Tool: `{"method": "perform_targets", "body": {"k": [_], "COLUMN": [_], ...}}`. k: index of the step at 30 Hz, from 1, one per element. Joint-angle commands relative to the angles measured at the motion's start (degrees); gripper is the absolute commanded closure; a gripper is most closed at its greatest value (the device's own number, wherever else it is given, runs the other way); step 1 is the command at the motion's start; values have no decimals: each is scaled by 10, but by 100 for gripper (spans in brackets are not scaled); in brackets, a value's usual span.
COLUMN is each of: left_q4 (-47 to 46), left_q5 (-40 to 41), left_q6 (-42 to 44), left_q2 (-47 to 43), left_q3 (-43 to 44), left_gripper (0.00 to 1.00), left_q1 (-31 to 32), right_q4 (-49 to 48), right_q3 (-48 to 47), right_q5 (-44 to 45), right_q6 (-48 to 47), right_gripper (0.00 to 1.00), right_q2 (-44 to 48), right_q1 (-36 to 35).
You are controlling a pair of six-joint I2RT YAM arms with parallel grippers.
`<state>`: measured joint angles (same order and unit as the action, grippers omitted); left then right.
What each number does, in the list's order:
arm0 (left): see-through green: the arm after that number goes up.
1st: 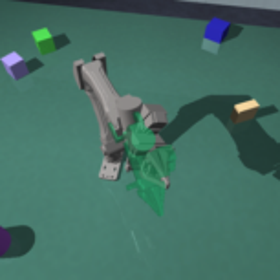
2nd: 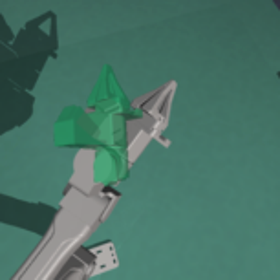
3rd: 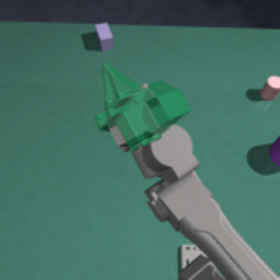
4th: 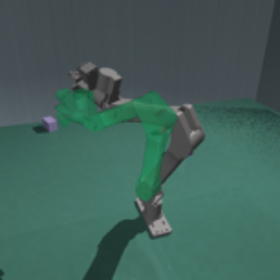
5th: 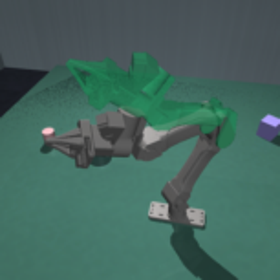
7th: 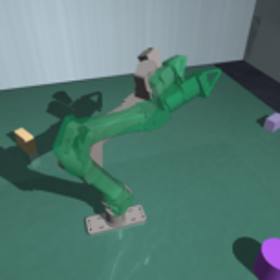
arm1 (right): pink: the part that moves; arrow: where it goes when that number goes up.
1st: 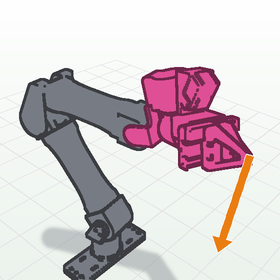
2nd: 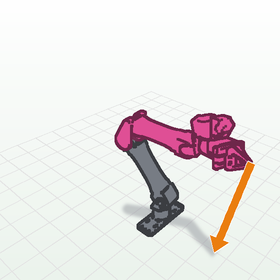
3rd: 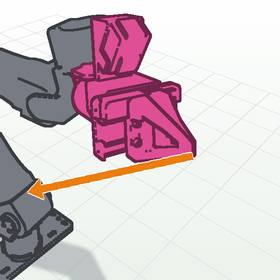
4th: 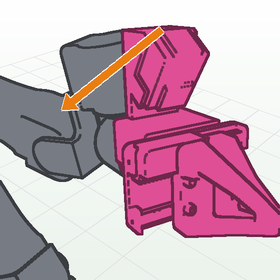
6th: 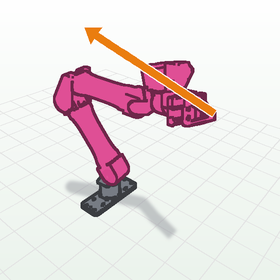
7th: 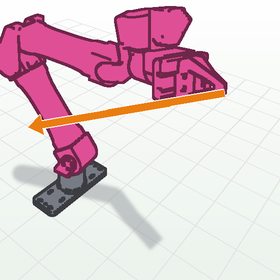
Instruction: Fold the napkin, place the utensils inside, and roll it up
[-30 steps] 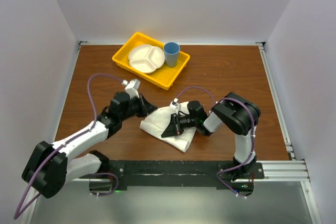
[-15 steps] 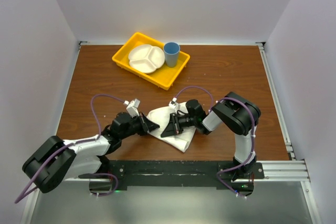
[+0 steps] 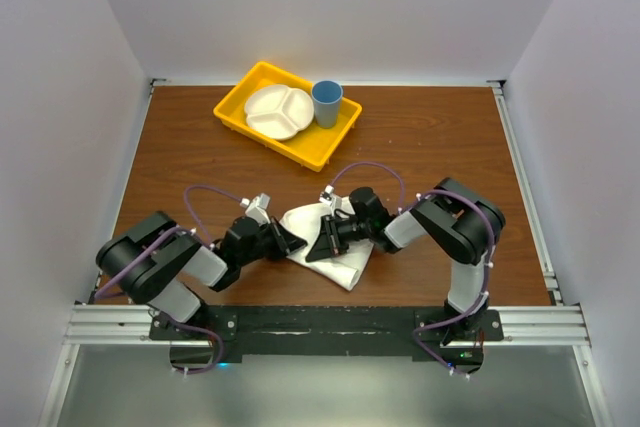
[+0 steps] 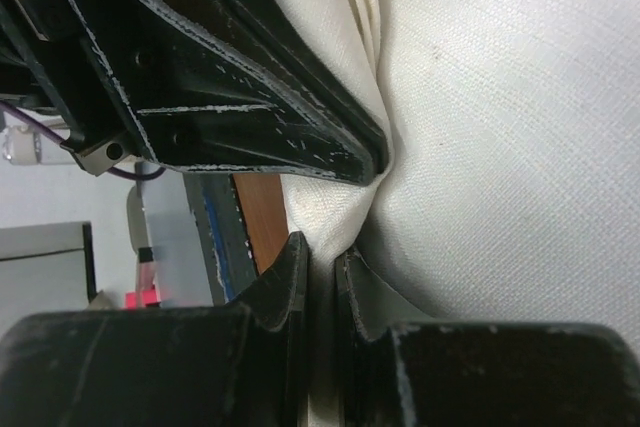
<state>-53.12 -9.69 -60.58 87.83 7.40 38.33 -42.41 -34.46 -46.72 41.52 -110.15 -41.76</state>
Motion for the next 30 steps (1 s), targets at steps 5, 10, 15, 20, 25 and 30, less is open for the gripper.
{"method": "perform_targets", "body": {"k": [5, 10, 15, 20, 25, 30], "left_q4": [78, 91, 80, 74, 83, 89], "left_q5": [33, 33, 25, 14, 9, 3], "left_q6": [8, 12, 11, 7, 3, 3], "left_q2": [85, 104, 124, 129, 116, 115], "left_q3": [-28, -23, -21, -19, -18, -11], "left_gripper": [100, 100, 100, 100, 100, 100], "left_q1": [3, 3, 3, 3, 3, 3], "right_q4": [349, 477, 589, 668, 662, 652], "right_q3": [-46, -97, -166, -192, -173, -187], "right_q5": [190, 261, 402, 542, 675, 741], "right_q6": [-172, -221, -267, -296, -295, -279], "right_gripper": [67, 48, 25, 23, 25, 31], "right_q2": [60, 103, 158, 215, 253, 227], "right_q1": [-24, -45, -83, -161, -263, -333]}}
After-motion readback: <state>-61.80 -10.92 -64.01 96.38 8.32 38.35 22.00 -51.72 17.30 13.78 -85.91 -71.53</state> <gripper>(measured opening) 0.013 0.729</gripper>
